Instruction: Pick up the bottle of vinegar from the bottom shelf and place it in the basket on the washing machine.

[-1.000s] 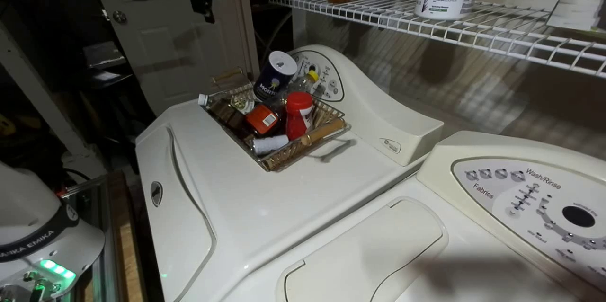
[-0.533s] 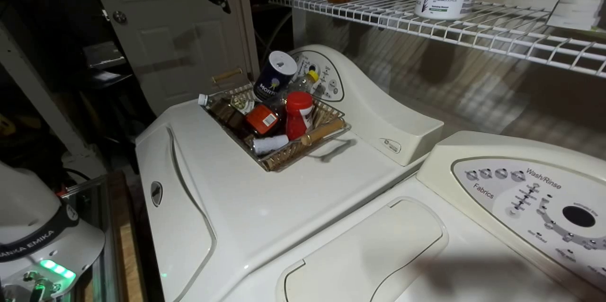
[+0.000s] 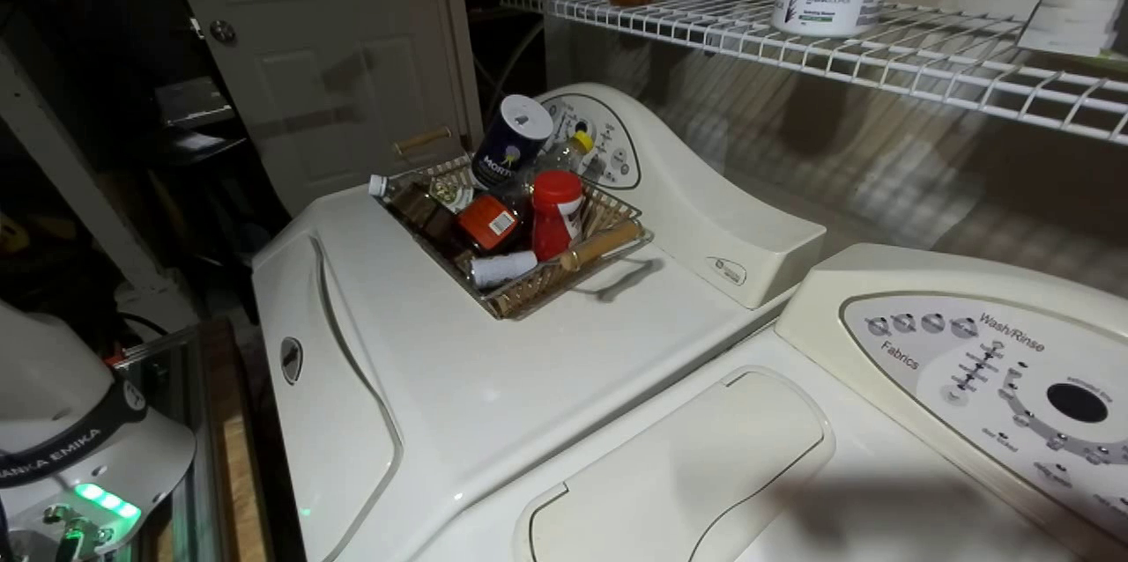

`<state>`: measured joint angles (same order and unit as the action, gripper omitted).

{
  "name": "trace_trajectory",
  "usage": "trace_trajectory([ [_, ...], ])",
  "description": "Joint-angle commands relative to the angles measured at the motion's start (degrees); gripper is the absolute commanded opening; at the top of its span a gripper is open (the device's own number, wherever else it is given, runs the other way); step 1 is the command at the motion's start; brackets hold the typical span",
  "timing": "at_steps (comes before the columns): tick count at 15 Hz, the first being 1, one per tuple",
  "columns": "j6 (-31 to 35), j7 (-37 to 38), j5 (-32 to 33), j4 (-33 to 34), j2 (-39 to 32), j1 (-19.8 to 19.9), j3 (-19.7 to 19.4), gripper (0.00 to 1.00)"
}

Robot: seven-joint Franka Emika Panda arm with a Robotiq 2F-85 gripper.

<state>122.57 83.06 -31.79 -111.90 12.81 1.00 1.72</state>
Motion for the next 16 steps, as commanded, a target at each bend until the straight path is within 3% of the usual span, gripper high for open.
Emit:
trace_trajectory([
  [1,1.13,8.86,-2.48,3.48,-1.84,0.38,-0.7,1.0],
  [4,5.12,15.24,-3.65,3.4,-2.22,0.43,-0.87,1.0],
  [5,2.59,11.42,-1.54,2.15,-0.75,0.13,-1.24,1.0],
  [10,4.48,14.16,-1.88,2.16,-1.38,0.12,-1.26,1.0],
  [12,4.29,12.8,-5.6,2.32,-1.58,-0.39,-1.9,1.0],
  [16,11.48,13.27,-14.14,2.77,-2.27,-0.15,-2.47,1.0],
])
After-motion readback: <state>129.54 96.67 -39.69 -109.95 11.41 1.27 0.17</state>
